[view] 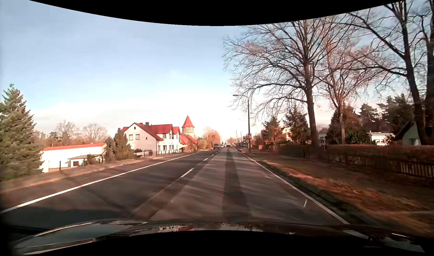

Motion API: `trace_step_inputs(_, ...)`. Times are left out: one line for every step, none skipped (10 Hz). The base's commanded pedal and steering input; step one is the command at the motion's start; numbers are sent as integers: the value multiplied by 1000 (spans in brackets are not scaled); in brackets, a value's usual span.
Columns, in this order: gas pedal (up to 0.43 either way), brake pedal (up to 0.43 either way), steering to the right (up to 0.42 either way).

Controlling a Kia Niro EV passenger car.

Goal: Follow the waypoints while adhering to traffic rules and regulations

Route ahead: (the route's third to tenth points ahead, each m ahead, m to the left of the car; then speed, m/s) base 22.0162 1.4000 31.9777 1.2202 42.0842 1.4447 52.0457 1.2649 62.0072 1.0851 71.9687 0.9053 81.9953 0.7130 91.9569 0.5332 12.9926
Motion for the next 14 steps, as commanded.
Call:
trace_step_inputs(87, 0, -1)
trace_step_inputs(87, 0, -2)
trace_step_inputs(87, 0, -2)
trace_step_inputs(87, 0, -1)
trace_step_inputs(79, 0, -1)
trace_step_inputs(79, 0, -1)
trace_step_inputs(79, 0, -1)
trace_step_inputs(79, 0, -1)
trace_step_inputs(79, 0, -1)
trace_step_inputs(79, 0, -1)
trace_step_inputs(87, 0, -1)
trace_step_inputs(87, 0, -1)
trace_step_inputs(87, 0, -1)
trace_step_inputs(87, 0, -1)
